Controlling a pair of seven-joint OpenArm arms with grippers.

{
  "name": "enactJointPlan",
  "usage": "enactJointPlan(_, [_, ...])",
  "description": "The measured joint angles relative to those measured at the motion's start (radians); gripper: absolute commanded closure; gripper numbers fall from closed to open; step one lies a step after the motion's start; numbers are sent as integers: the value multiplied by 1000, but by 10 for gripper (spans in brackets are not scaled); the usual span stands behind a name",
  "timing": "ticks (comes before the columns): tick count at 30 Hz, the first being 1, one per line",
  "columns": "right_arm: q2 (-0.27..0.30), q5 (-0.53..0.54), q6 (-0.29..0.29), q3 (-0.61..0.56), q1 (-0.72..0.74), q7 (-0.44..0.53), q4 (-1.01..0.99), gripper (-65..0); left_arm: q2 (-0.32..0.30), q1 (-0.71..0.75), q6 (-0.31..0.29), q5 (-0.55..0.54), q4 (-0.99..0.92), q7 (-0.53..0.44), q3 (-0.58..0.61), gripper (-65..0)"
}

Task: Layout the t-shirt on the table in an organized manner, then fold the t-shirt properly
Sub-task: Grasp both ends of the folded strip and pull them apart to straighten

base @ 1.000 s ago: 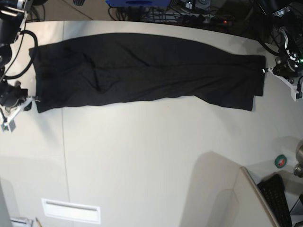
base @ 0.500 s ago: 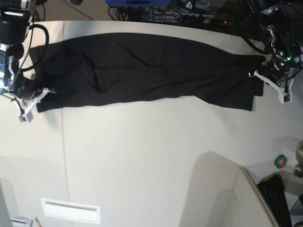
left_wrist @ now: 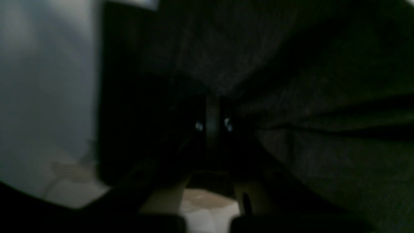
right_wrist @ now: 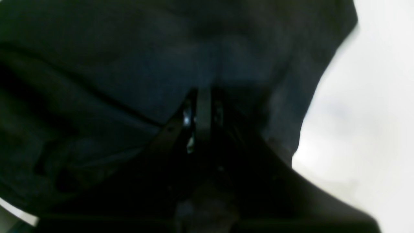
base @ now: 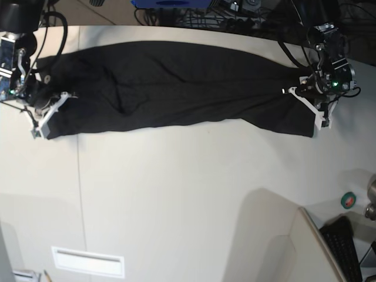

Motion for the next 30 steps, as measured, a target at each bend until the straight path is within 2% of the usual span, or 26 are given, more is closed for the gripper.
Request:
enactJointPlan(2, [20, 4, 6, 0, 52, 25, -76, 0, -3, -24, 0, -2, -25, -3, 0, 0])
enactJointPlan(5, [55, 27, 17, 0, 106, 124, -200, 0, -5, -68, 0, 2, -59, -3, 7, 0])
enactJointPlan(7, [88, 49, 32, 3, 146, 188, -301, 0, -8, -95, 0, 2, -88, -7, 54, 0])
enactJointPlan(10, [127, 37, 37, 6, 216, 229, -420, 0, -6, -149, 0, 1, -127, -7, 105, 0])
enactJointPlan(13, [150, 28, 22, 7, 231, 241, -450, 0, 5, -213, 0, -2, -181, -7, 146, 0])
enactJointPlan(14, [152, 29, 14, 8, 229, 244, -446, 0, 7, -230, 0, -2, -195, -7, 154, 0])
enactJointPlan(17, [147, 10, -58, 8, 223, 215, -403, 0, 25, -257, 0, -1, -181, -2, 148, 0])
enactJointPlan(22, [134, -18, -74, 7, 108, 176, -195, 0, 20, -225, -1, -11, 9, 2, 129, 0])
enactJointPlan(25, [114, -11, -72, 11, 58, 181, -34, 0, 19, -196, -10, -19, 95, 2, 40, 0])
enactJointPlan(27, [80, -5, -69, 51, 25, 195, 78, 0, 17, -173, -7, -14, 113, 2, -34, -10])
enactJointPlan(29, [43, -8, -68, 84, -25, 198, 192, 0, 5, -151, -28, -39, 108, 10, -89, -240])
enactJointPlan(30, [31, -6, -69, 87, -51, 193, 232, 0, -10, -137, -69, -79, 96, 9, -96, -354])
